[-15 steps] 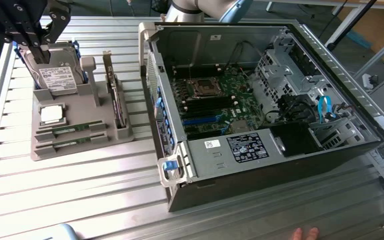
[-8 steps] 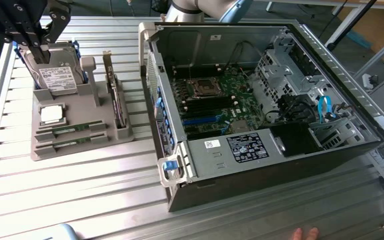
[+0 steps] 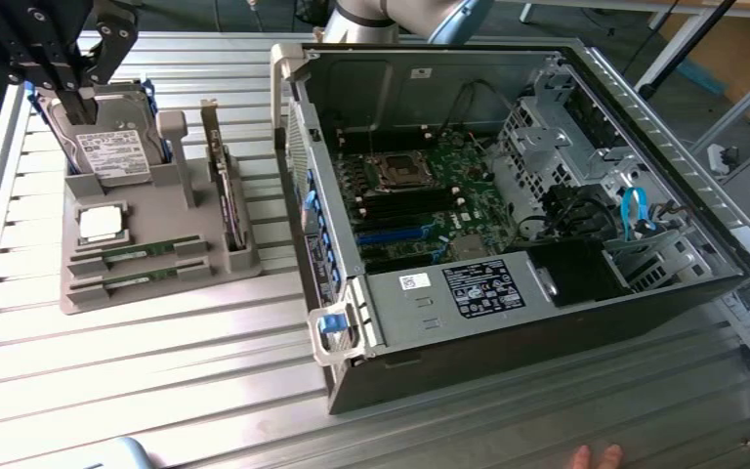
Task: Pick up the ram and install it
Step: 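Pick up the ram and move it above insertion slot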
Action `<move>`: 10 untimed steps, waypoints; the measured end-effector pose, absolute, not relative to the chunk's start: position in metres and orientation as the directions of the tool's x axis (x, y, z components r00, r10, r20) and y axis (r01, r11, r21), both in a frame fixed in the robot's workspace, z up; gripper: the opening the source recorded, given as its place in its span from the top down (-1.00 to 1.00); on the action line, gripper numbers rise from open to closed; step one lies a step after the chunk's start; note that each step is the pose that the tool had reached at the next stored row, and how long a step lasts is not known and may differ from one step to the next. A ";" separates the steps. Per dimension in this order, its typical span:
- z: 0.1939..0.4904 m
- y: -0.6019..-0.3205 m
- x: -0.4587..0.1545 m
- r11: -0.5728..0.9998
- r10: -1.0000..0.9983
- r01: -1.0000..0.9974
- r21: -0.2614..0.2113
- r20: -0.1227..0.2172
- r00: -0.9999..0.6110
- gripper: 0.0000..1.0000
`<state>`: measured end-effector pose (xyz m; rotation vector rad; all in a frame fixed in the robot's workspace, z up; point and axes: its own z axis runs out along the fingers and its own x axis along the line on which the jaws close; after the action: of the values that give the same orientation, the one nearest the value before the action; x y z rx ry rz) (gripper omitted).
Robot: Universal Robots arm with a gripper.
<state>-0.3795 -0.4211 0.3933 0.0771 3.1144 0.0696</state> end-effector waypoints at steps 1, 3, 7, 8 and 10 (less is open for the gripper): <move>0.393 -0.421 -0.380 0.998 0.047 0.046 0.045 -0.024 -0.999 0.79; 0.393 -0.421 -0.380 0.998 0.041 0.039 0.045 -0.024 -0.999 0.79; 0.393 -0.421 -0.380 0.999 0.024 0.023 0.045 -0.024 -0.999 0.79; 0.393 -0.421 -0.380 0.999 0.017 0.016 0.045 -0.024 -1.000 0.79; 0.393 -0.421 -0.380 0.999 0.006 0.005 0.045 -0.024 -1.000 0.79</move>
<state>-0.3795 -0.4211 0.3933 0.0085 3.1163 0.0704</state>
